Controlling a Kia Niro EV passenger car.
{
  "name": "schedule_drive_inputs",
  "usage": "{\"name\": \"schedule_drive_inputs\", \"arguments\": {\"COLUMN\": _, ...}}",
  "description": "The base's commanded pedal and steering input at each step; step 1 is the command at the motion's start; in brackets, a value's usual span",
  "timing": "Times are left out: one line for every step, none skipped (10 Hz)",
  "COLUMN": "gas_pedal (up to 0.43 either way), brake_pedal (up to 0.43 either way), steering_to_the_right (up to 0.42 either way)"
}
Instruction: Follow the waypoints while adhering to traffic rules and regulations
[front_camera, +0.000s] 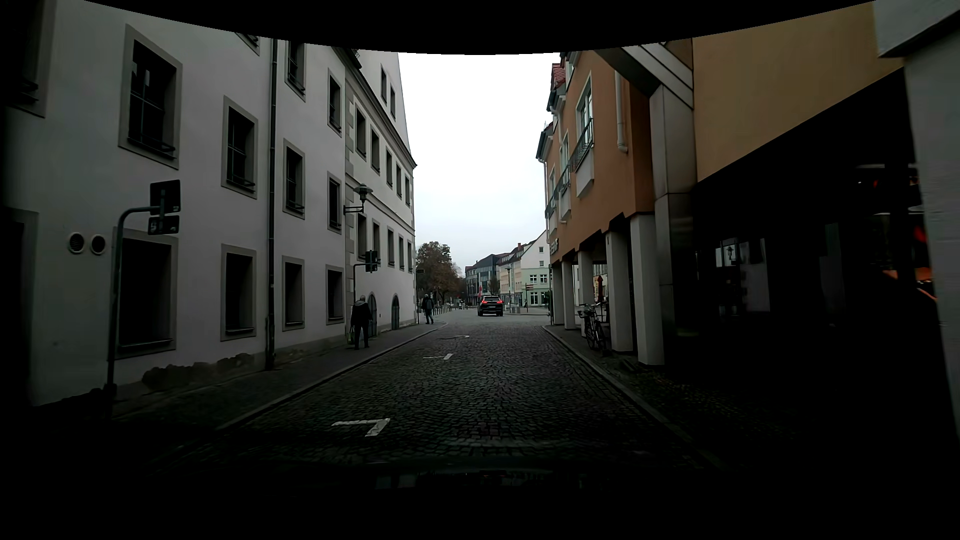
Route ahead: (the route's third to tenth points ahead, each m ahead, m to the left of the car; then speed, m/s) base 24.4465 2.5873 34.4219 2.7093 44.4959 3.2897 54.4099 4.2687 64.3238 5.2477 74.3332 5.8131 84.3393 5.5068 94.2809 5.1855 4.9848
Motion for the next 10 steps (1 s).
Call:
{"name": "schedule_drive_inputs", "arguments": {"gas_pedal": 0.098, "brake_pedal": 0.000, "steering_to_the_right": 0.000}}
{"name": "schedule_drive_inputs", "arguments": {"gas_pedal": 0.098, "brake_pedal": 0.000, "steering_to_the_right": -0.001}}
{"name": "schedule_drive_inputs", "arguments": {"gas_pedal": 0.087, "brake_pedal": 0.000, "steering_to_the_right": -0.005}}
{"name": "schedule_drive_inputs", "arguments": {"gas_pedal": 0.087, "brake_pedal": 0.000, "steering_to_the_right": -0.005}}
{"name": "schedule_drive_inputs", "arguments": {"gas_pedal": 0.087, "brake_pedal": 0.000, "steering_to_the_right": 0.000}}
{"name": "schedule_drive_inputs", "arguments": {"gas_pedal": 0.087, "brake_pedal": 0.000, "steering_to_the_right": 0.002}}
{"name": "schedule_drive_inputs", "arguments": {"gas_pedal": 0.087, "brake_pedal": 0.000, "steering_to_the_right": 0.001}}
{"name": "schedule_drive_inputs", "arguments": {"gas_pedal": 0.087, "brake_pedal": 0.000, "steering_to_the_right": -0.002}}
{"name": "schedule_drive_inputs", "arguments": {"gas_pedal": 0.087, "brake_pedal": 0.000, "steering_to_the_right": -0.005}}
{"name": "schedule_drive_inputs", "arguments": {"gas_pedal": 0.087, "brake_pedal": 0.000, "steering_to_the_right": -0.003}}
